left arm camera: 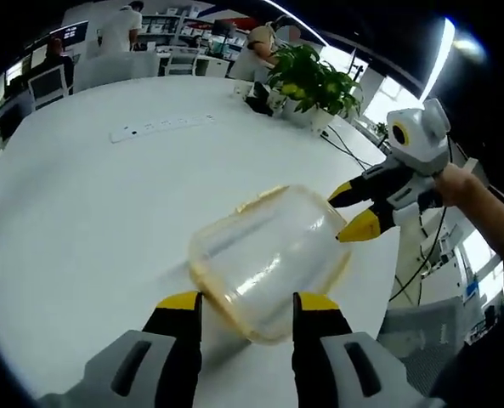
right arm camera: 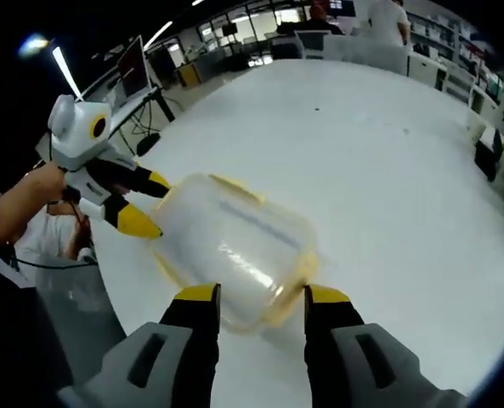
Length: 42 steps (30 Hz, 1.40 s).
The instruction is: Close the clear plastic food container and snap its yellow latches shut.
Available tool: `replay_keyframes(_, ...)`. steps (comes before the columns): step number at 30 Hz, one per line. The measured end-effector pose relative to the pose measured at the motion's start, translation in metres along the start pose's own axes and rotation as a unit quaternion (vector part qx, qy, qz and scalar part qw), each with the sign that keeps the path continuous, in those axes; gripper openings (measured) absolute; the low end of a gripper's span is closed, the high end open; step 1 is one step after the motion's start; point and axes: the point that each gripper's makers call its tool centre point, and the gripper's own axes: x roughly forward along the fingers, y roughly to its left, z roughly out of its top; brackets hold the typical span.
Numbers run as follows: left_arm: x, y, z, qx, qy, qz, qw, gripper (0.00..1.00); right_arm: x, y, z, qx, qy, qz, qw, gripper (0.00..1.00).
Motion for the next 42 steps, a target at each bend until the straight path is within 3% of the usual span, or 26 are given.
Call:
replay_keyframes(4,0.003,-0.001,-0.002,-0.036,-0.006,-0.014,0.9992,0.33,0.004,0.004,0.001,0.043,-0.014,0.009,0.9989,0.34)
replay_keyframes(5,0.004,-0.001,-0.002,-0.062,-0.011,-0.016,0.9979,0.32,0.005,0.002,0.000,0.049,-0.016,0.000,0.9987,0.33)
replay_keyframes(6,0.005,0.000,-0.001,-0.048,-0.013,-0.015,0.9986,0.31,0.004,0.003,-0.002,0.040,-0.008,0.001,0.9992,0.33)
replay_keyframes(11,0.004,-0.006,-0.002,-0.060,0.001,-0.007,0.9982,0.31,0.005,0.003,0.000,0.050,0.000,-0.010,0.9987,0.32)
replay_keyframes(27,0.001,-0.006,-0.009,-0.060,0.006,-0.008,0.9981,0.31,0.005,0.007,-0.002,0.059,-0.009,-0.013,0.9981,0.33)
replay_keyframes(42,-0.012,-0.003,-0.023,-0.064,0.015,-0.008,0.9978,0.32,0.008,0.027,-0.007,0.061,-0.014,-0.012,0.9980,0.34)
